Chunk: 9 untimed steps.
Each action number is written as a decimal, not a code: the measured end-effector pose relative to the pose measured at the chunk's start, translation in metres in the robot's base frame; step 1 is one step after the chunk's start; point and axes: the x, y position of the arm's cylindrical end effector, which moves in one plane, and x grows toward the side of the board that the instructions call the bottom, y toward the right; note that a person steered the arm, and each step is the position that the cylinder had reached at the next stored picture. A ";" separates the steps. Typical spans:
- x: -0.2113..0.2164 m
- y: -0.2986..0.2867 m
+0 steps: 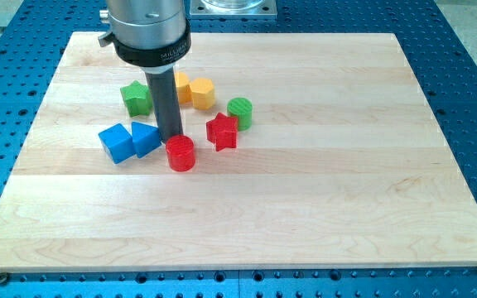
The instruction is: Place the red blocks together at the bottom center
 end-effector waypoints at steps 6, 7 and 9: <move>0.019 0.097; 0.066 0.098; 0.009 0.027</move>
